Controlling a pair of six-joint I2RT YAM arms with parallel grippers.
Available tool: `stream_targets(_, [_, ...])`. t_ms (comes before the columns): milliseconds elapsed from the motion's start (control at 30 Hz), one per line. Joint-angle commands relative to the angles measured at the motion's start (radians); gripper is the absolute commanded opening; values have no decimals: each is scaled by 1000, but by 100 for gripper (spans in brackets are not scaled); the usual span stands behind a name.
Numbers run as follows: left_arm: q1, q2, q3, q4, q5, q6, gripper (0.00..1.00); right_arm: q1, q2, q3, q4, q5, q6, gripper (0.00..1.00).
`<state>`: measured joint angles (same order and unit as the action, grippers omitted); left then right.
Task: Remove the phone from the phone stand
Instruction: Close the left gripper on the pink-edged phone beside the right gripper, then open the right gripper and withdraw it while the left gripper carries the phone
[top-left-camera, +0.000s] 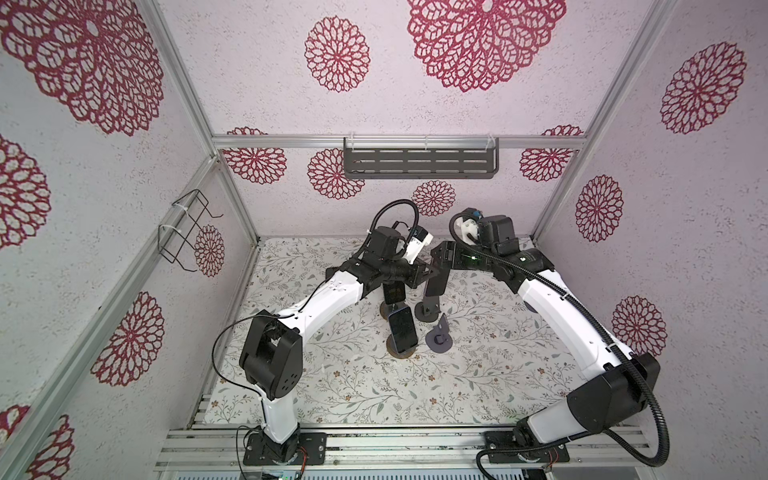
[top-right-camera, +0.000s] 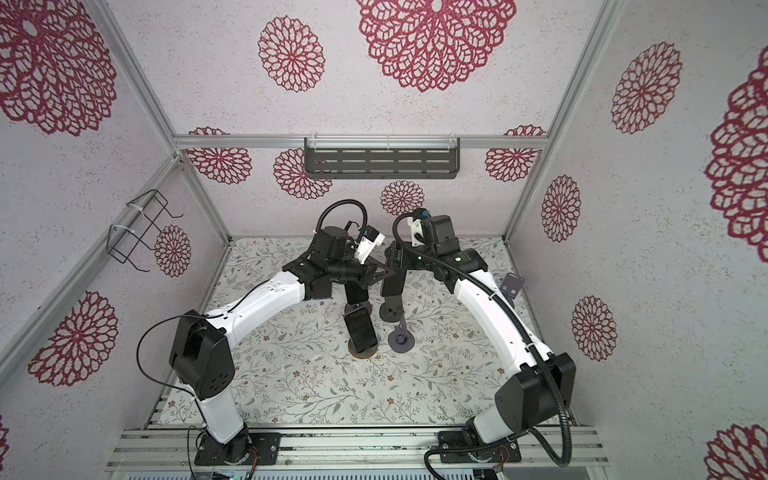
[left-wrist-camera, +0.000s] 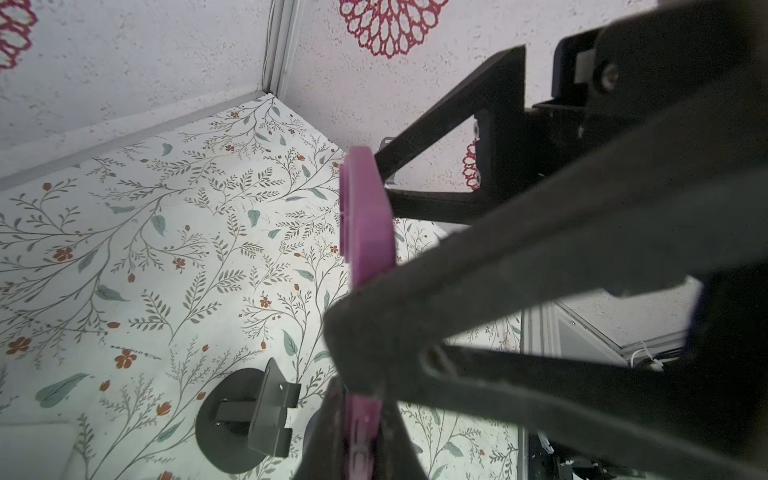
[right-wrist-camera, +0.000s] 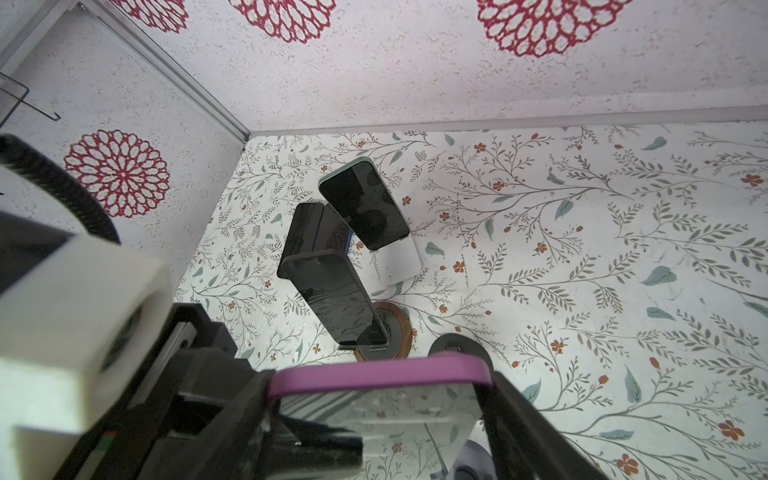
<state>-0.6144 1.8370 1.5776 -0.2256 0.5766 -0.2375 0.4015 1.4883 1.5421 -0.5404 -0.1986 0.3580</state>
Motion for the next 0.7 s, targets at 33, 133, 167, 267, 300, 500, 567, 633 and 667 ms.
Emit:
stream_targets(33, [10, -22, 40, 7, -14, 4, 0, -56, -114, -3, 20, -2, -16, 89])
stream_targets(133, [10, -26, 58, -32, -26, 13, 0, -83, -153, -34, 15, 1, -23, 94])
stream_targets(167, [11, -29, 64, -45, -29, 13, 0, -90, -166, -46, 15, 5, -26, 95])
stream_targets(267, [12, -44, 86, -91, -34, 22, 0, -106, -213, -97, 21, 28, -41, 98])
stream_targets(300, [15, -51, 96, -113, -38, 23, 0, -110, -230, -118, 23, 40, -50, 98])
stream_targets(500, [66, -68, 236, -349, -79, 5, 0, -127, -305, -239, 25, 62, -86, 97])
stream_targets(567, [96, -73, 288, -446, -107, 6, 0, -128, -327, -279, 31, 80, -97, 97])
stream_targets(633, [140, -82, 333, -532, -123, 8, 0, -133, -347, -319, 41, 94, -107, 96])
stream_targets(667, [160, -87, 345, -566, -121, 7, 0, -135, -351, -333, 45, 99, -111, 96])
